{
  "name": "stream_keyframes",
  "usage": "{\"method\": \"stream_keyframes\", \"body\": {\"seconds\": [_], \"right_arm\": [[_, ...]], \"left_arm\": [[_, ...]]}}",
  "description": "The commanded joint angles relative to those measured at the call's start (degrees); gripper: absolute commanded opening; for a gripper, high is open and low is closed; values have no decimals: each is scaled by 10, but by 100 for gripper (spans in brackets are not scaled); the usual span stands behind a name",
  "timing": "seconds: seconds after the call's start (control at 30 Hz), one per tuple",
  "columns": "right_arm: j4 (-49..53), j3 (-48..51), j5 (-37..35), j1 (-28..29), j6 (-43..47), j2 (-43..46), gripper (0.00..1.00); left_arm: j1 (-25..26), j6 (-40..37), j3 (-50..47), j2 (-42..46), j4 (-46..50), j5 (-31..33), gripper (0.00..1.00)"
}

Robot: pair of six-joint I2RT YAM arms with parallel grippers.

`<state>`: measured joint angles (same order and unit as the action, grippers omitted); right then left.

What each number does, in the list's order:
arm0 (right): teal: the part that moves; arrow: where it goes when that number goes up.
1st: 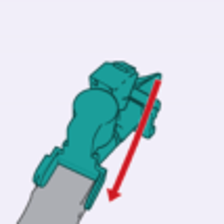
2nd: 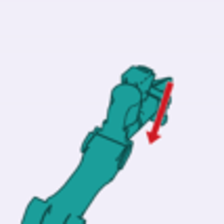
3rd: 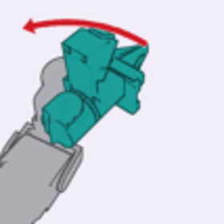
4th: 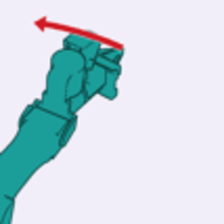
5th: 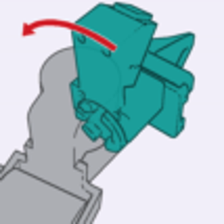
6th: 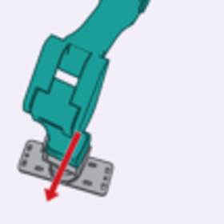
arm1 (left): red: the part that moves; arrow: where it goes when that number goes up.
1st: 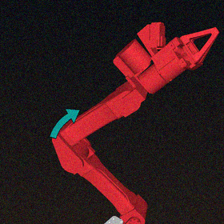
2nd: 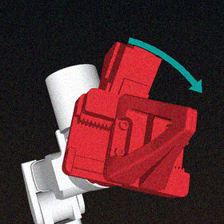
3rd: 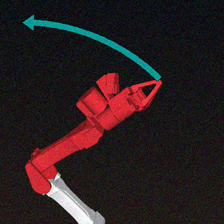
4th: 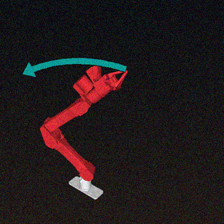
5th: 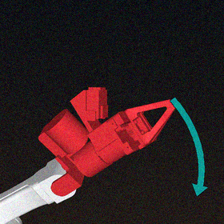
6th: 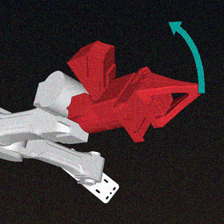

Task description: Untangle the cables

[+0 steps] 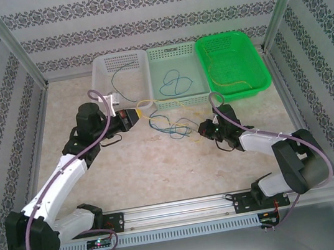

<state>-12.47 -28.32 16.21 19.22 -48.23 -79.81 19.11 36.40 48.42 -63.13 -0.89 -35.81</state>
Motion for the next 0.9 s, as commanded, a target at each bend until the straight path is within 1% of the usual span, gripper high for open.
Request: {"method": "stream_keyframes", "body": {"seconds": [0.0, 0.07, 0.1, 0.17, 0.23, 0.27, 0.33, 0.5, 0.6, 0.67, 0.87], "right_arm": [[26, 9, -29, -5, 23, -1, 0], [15, 9, -15, -2, 31, -1, 1], [9, 7, -7, 1, 41, 2, 12], [11, 0, -1, 18, 72, 18, 26], [30, -8, -18, 38, 106, 43, 48], [46, -12, -31, 45, 124, 57, 55], [69, -10, -47, 51, 146, 84, 62], [93, 16, -69, 54, 187, 156, 71], [94, 31, -78, 62, 210, 196, 73], [93, 37, -85, 68, 221, 216, 77], [81, 30, -110, 91, 257, 228, 80]], "left_arm": [[-3, 7, 27, 21, -19, -7, 6], [-2, 11, 29, 19, -15, -7, 6], [-3, 15, 27, 15, -18, -7, 6], [-2, 26, 17, 7, -31, -9, 6], [-2, 36, 9, -2, -44, -10, 6], [-2, 39, 7, -6, -49, -9, 6], [-2, 41, 8, -12, -53, -9, 6], [-2, 39, 17, -20, -40, 3, 5], [-3, 52, 16, -29, -50, 0, 5], [-2, 65, 12, -35, -63, -1, 5], [-3, 96, 1, -56, -98, -13, 5]]}}
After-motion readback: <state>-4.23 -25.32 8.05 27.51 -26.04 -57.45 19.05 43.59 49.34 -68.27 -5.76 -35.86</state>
